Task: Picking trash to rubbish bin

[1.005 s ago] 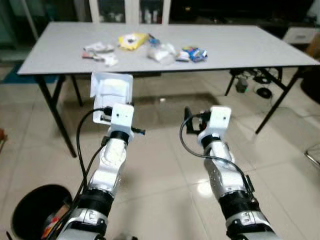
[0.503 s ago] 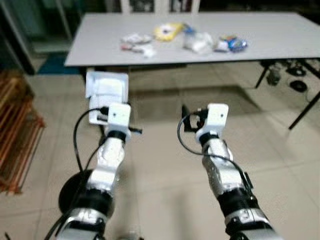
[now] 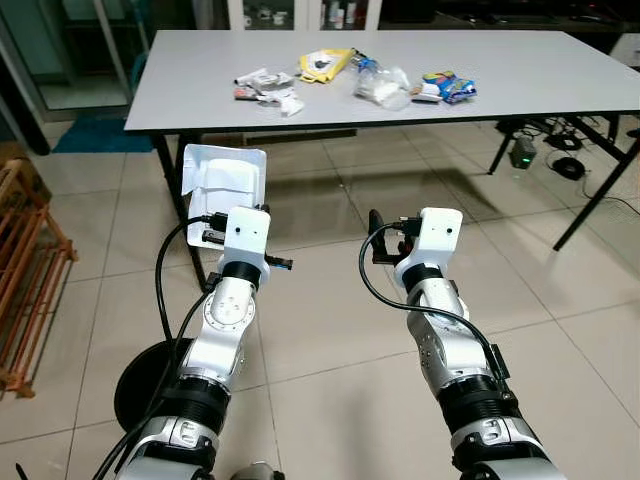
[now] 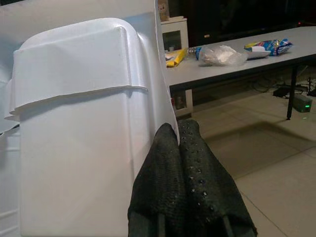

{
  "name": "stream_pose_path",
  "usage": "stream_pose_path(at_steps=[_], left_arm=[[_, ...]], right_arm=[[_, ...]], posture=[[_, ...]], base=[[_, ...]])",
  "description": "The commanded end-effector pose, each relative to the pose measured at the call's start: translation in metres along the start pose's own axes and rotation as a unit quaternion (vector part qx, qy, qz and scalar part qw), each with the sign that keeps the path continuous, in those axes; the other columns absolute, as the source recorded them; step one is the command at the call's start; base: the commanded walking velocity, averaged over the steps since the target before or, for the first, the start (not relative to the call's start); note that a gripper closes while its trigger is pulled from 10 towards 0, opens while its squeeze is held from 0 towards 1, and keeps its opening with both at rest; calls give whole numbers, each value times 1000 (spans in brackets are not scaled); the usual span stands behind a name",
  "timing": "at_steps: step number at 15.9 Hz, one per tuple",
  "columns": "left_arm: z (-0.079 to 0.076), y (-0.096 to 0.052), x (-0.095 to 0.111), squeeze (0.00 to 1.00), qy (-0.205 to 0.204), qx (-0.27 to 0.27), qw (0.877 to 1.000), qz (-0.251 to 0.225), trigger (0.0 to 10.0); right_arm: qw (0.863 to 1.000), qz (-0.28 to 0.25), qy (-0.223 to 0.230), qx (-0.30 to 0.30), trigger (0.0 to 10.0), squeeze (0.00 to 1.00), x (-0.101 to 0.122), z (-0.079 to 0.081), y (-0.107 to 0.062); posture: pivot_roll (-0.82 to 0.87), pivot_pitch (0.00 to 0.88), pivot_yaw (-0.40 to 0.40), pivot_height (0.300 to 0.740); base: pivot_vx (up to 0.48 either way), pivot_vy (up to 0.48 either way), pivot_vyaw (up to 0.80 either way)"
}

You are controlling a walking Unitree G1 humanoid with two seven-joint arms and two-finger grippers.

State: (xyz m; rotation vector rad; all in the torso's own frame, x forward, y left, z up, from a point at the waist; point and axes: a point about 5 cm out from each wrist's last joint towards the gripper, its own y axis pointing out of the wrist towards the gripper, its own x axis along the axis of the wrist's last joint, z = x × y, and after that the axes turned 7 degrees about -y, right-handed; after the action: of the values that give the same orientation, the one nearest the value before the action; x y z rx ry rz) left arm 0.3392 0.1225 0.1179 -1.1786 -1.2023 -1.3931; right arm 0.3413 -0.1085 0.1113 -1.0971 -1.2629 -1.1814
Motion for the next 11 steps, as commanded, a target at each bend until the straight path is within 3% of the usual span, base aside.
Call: stream_pose_path(at_steps=[1,11], left_arm=[[-2,3,6,0,1,-2,1000,-7,10000],[-2,3,5,0,1,-4,1000,-5,10000]], right_arm=[[1000,1,2,-5,10000,0,0,-4,0],[1000,1,2,-5,10000,0,0,-4,0]], posture=[[22,23,-18,716],[22,23,-18,716]], base=[[0,0,0],[0,0,0]])
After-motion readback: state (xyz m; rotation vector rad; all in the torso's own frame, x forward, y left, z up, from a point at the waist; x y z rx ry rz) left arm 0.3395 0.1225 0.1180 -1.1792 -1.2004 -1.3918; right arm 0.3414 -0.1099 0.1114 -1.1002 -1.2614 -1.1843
